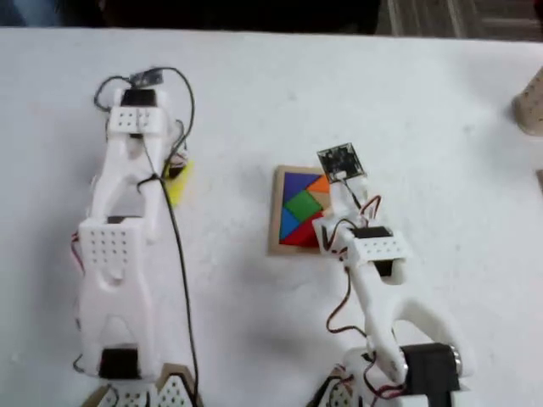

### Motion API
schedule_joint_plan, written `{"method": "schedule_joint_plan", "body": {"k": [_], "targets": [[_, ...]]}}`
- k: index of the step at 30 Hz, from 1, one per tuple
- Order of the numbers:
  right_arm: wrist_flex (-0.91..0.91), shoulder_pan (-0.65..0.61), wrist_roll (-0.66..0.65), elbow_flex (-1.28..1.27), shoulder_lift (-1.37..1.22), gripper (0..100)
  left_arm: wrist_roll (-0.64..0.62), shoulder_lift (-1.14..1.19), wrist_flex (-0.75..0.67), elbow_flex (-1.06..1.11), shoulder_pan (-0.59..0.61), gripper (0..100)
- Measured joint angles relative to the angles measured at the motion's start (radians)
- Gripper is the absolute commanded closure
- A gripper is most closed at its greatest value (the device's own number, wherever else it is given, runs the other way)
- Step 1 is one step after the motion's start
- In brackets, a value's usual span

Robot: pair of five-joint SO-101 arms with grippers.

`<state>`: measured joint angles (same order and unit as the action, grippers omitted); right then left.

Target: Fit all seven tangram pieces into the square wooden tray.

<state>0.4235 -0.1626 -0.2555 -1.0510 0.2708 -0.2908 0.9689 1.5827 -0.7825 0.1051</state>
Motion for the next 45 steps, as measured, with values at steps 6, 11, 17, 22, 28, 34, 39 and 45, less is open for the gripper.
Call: {"method": "schedule_joint_plan", "body": {"k": [6,11,17,22,28,34,39,45], "targets": [[-0.002,0.0,0.0,0.0,0.0,98.1,0.0,0.006,0.046,-0.06,-0.005,91],[-0.002,0.0,0.0,0.0,0.0,98.1,0.0,0.029,0.123,-0.138,-0.011,91],[-0.002,-0.005,0.0,0.0,0.0,98.1,0.0,0.051,0.141,-0.219,0.023,86],[-0.002,-0.012,0.0,0.0,0.0,98.1,-0.032,0.055,0.141,-0.302,0.037,86],[-0.002,-0.012,0.0,0.0,0.0,98.1,-0.107,0.055,0.117,-0.371,0.035,86],[-0.002,-0.012,0.0,0.0,0.0,98.1,-0.213,0.152,-0.038,-0.342,0.023,86],[-0.002,-0.014,0.0,0.0,0.0,98.1,-0.196,0.181,-0.005,-0.388,0.003,89],[-0.002,-0.014,0.0,0.002,0.0,98.1,-0.137,0.213,0.138,-0.428,-0.034,92]]}}
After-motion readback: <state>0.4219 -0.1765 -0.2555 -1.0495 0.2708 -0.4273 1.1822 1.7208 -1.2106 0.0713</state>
